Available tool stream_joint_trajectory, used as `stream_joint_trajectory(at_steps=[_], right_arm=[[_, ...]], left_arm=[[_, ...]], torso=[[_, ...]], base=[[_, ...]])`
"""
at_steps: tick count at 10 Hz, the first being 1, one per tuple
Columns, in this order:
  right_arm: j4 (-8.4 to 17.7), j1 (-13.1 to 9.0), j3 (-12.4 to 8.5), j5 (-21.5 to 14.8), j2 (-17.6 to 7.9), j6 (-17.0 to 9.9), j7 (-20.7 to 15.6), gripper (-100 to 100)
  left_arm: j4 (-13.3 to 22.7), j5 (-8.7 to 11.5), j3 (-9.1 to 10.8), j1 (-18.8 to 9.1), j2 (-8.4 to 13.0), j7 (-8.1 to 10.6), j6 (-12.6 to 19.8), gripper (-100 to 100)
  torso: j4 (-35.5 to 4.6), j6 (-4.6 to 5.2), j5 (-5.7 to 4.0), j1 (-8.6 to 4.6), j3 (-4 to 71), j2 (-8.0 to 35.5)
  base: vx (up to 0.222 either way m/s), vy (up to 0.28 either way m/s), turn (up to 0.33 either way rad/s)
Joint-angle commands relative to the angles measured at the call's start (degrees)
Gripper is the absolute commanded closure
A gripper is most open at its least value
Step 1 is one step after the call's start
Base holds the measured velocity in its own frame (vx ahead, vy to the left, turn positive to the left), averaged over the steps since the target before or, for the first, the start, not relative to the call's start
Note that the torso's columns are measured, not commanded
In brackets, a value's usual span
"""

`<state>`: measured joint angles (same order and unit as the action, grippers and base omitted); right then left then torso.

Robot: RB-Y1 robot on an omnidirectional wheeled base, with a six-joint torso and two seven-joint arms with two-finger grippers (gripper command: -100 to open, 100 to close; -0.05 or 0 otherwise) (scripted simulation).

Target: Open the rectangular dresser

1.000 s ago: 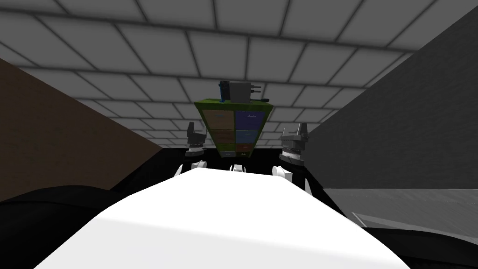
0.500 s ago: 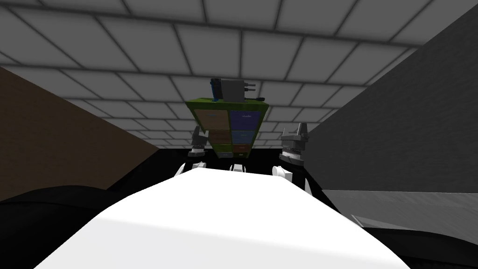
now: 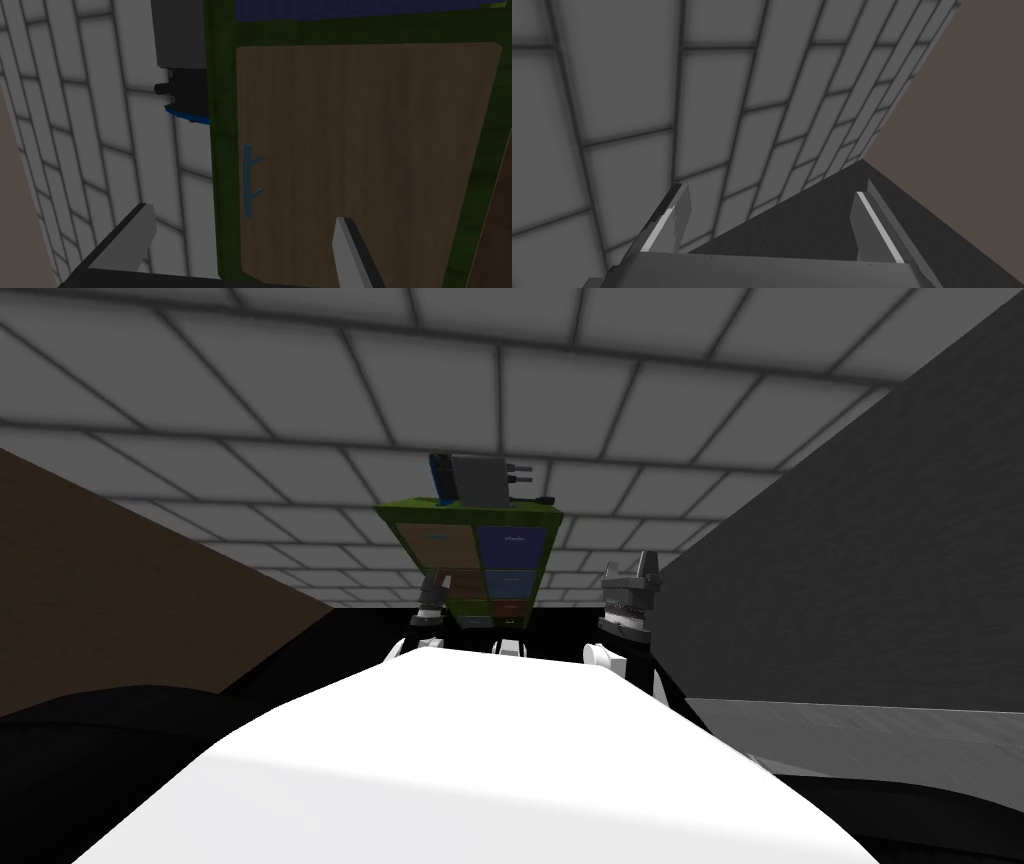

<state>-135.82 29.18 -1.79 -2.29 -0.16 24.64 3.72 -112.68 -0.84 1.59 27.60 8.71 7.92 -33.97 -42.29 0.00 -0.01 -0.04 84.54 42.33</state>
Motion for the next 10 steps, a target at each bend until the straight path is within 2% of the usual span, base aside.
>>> stream_joint_trajectory(at_steps=[1, 5, 10], right_arm=[[0.0, 0.0, 0.0, 0.0, 0.0, 0.0, 0.0, 0], [0.0, 0.0, 0.0, 0.0, 0.0, 0.0, 0.0, 0], [0.0, 0.0, 0.0, 0.0, 0.0, 0.0, 0.0, 0]], left_arm=[[2.7, -0.1, -0.16, -0.2, -0.5, -0.43, -0.5, -100], [7.5, -0.2, -0.23, -0.9, -0.3, -0.98, -1.4, -100], [13.5, -0.3, -0.32, -1.7, 1.1, -1.66, -2.6, -100]], torso=[[0.0, 0.00, 0.00, 0.04, 0.0, 0.0], [0.0, 0.00, -0.01, -0.01, 0.0, 0.0], [0.0, 0.00, 0.01, 0.07, 0.0, 0.0]], base=[[0.055, -0.097, -0.002], [0.061, -0.098, -0.004], [0.050, -0.113, -0.003]])
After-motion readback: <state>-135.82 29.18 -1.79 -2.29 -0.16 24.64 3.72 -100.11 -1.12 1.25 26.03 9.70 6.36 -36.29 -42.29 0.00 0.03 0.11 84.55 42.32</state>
